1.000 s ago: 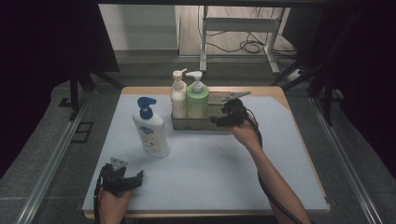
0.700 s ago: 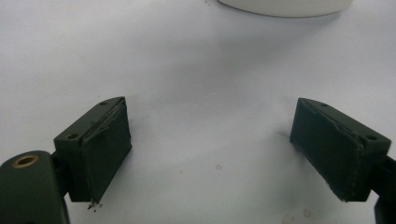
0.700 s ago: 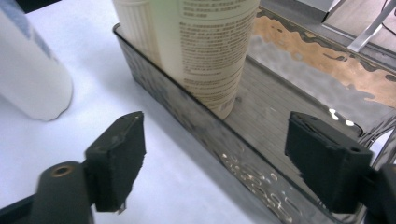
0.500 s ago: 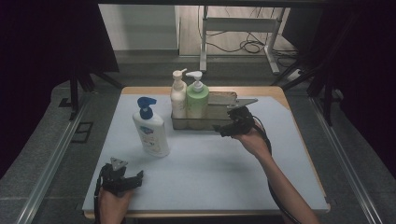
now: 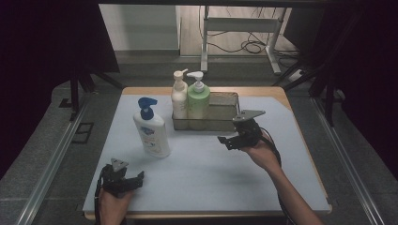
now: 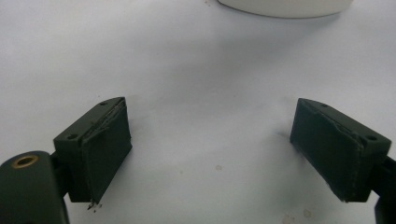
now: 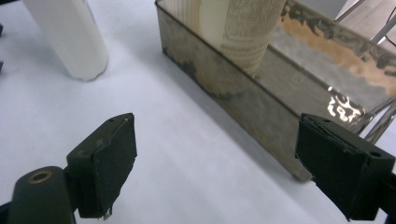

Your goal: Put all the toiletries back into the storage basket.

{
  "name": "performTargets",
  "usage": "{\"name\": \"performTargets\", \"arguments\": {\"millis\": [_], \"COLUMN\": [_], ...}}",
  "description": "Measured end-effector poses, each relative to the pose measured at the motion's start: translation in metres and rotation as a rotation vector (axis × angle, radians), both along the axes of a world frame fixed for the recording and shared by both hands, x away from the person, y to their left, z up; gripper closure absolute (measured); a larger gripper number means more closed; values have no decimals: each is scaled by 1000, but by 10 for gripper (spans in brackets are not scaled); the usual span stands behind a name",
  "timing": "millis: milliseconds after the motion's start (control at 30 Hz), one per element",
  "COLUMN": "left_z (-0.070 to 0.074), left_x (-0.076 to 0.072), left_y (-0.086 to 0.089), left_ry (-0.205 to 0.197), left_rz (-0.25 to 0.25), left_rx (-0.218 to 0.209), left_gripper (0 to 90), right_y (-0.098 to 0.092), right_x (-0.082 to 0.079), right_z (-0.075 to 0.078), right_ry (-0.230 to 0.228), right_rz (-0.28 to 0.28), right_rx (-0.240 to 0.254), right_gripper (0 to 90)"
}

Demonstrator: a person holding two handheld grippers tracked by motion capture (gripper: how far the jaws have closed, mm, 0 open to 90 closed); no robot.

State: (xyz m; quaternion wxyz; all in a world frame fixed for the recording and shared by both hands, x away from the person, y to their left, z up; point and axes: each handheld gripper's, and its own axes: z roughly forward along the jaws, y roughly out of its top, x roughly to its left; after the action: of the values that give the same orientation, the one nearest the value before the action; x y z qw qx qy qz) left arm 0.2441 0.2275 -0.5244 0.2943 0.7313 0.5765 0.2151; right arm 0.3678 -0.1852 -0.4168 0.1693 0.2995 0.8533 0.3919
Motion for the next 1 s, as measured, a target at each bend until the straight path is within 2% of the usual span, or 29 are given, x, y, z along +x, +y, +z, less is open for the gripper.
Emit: {"name": "performTargets", "arguments": {"millis": [433,1000], "left_z": [0,0], "left_x": [0,0], "left_y": [0,0], "left_ry": [4,0], "left_rz": [-3,-1], "left_rx": [3,-1], "left_gripper": [120,120], "right_y": [-22,-53], "right_x": [-27,-59], "right_z": [-9,-36], "right_ry": [6,27], "right_rz": [-5,-59], "right_rx": [20,16], "right_gripper": [117,116]}}
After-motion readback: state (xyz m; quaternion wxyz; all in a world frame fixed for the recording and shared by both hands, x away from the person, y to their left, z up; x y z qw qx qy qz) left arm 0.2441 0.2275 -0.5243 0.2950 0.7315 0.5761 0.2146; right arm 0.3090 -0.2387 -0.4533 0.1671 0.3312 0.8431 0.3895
